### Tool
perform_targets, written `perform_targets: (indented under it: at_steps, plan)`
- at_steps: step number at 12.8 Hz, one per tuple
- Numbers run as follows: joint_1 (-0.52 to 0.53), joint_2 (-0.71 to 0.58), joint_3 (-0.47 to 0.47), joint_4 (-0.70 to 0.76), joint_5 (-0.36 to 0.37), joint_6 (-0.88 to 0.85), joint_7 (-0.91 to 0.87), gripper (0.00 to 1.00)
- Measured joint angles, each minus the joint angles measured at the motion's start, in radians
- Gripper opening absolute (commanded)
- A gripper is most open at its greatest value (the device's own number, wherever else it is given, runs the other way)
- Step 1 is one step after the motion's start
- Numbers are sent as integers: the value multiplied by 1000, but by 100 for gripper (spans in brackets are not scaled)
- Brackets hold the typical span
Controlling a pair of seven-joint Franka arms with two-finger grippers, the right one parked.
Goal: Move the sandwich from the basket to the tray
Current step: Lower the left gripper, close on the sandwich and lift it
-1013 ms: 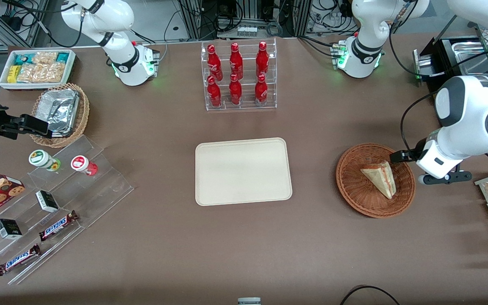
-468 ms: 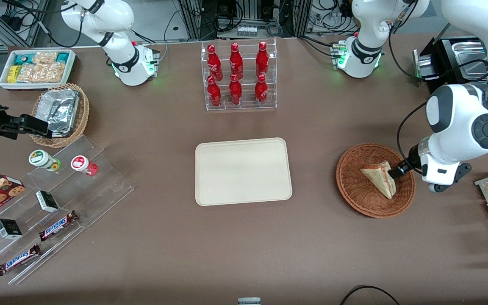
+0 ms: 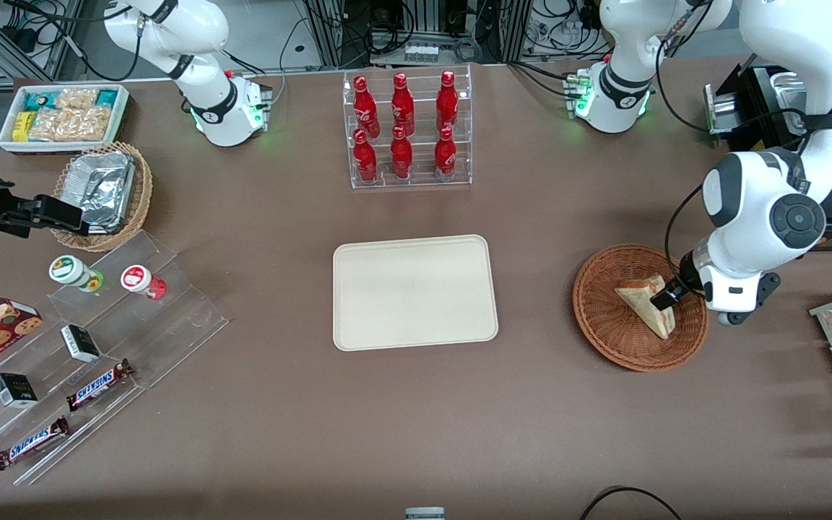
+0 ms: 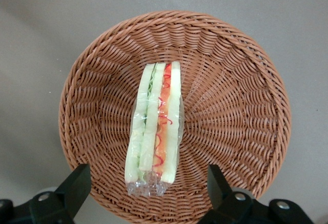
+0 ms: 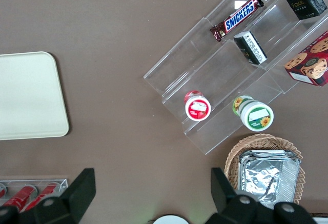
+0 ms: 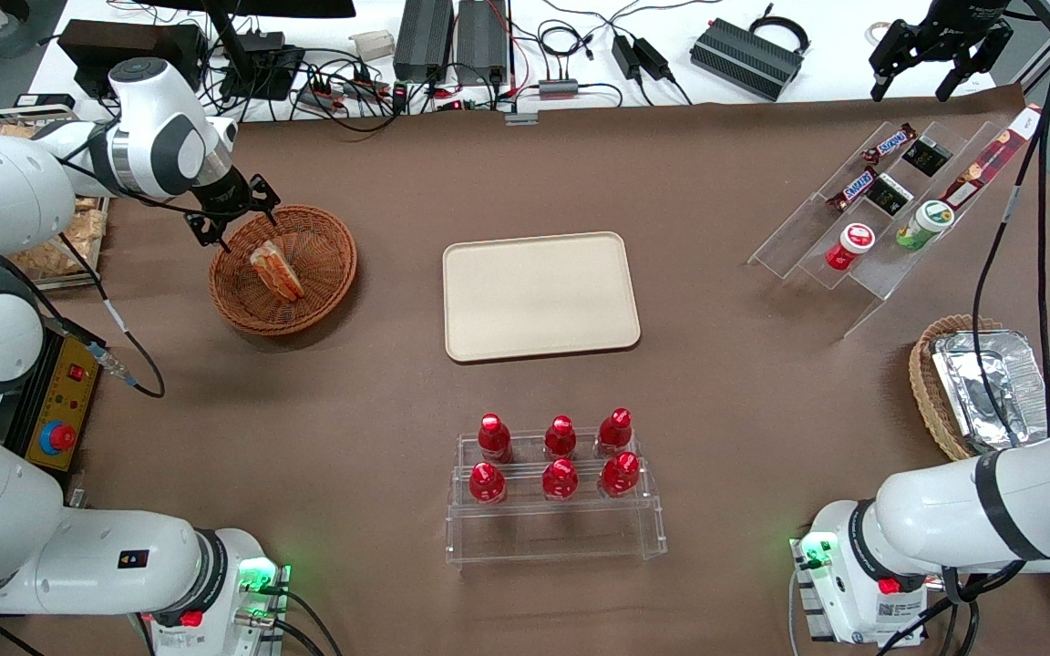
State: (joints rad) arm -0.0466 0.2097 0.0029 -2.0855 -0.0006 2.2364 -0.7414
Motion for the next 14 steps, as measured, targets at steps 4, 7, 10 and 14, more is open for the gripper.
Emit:
perform_targets:
  at_steps: [4,7,10,14]
  plan:
    - [0,3,-1,-77,0,115,-1,100]
    - [0,13,-3,-100,0,136,-1,100]
    - [0,29,-6,-101,0,139,-1,100]
    - [0,60,-6,-116,0,180,-1,14]
